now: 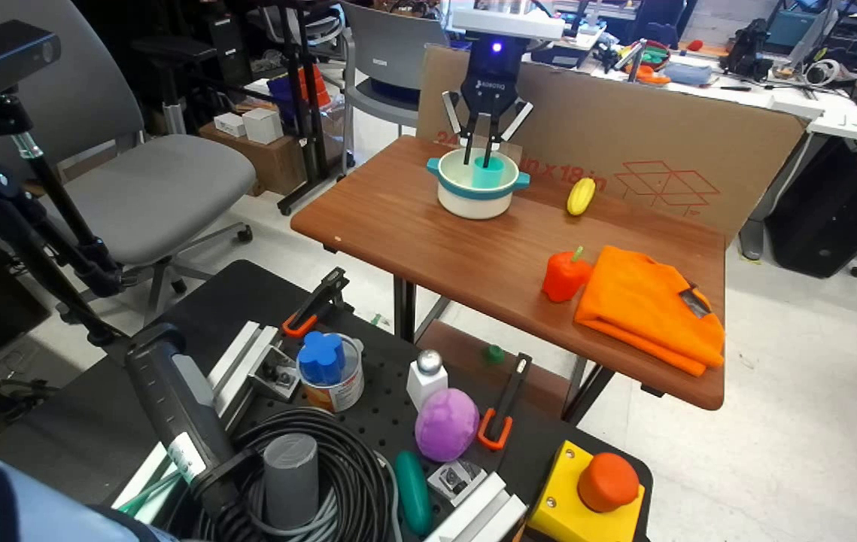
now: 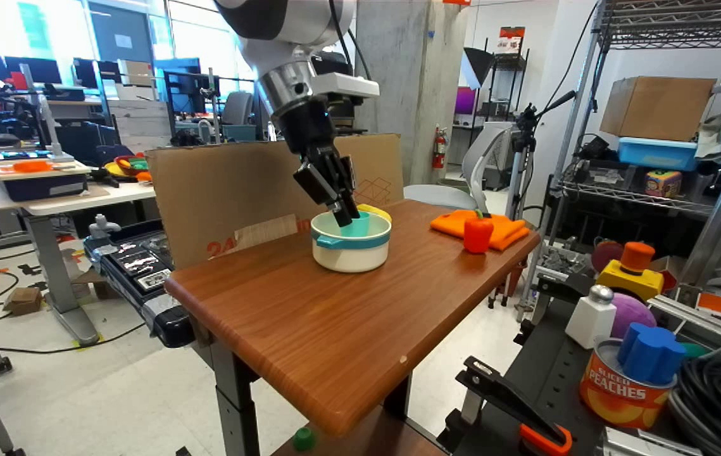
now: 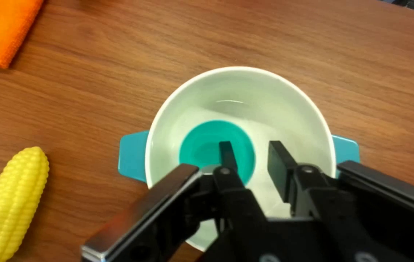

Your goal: Put the blue cup inside the white pot

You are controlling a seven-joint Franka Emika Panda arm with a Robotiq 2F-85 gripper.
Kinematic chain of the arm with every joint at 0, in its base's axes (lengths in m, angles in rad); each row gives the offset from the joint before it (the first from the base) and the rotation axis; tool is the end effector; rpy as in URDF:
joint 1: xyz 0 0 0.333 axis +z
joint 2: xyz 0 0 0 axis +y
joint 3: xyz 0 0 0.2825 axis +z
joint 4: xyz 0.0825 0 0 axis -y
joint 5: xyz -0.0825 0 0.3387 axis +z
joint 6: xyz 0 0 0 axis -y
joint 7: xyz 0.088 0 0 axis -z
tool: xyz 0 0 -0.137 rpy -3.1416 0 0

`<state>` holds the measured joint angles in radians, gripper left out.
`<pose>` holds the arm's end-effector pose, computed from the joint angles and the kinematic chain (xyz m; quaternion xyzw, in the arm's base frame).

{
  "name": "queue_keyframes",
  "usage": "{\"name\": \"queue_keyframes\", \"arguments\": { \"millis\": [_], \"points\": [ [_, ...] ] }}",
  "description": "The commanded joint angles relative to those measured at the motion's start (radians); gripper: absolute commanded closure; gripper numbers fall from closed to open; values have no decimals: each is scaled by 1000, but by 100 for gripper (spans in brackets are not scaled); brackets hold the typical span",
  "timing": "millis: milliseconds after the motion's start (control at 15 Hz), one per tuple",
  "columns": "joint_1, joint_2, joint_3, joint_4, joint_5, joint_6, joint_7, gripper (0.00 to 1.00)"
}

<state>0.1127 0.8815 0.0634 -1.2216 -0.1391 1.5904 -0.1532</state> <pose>0.6091 0.0822 0.1866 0.9513 0.1722 -0.2519 0.0432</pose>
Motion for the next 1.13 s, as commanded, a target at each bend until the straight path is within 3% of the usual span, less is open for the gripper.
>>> {"name": "queue_keyframes", "arguments": {
  "millis": [0, 333, 600, 733, 800, 1067],
  "points": [
    [19, 8, -8, 34, -26, -43, -8, 38],
    [12, -154, 11, -165, -60, -7, -87, 2],
    [-20, -343, 25, -355, -39, 115, -131, 0],
    [-65, -427, 19, -448, 54, 194, -74, 0],
    [-20, -311, 13, -297, 0, 108, -86, 0],
    [-63, -410, 8, -412, 44, 161, -85, 0]
  ]
}}
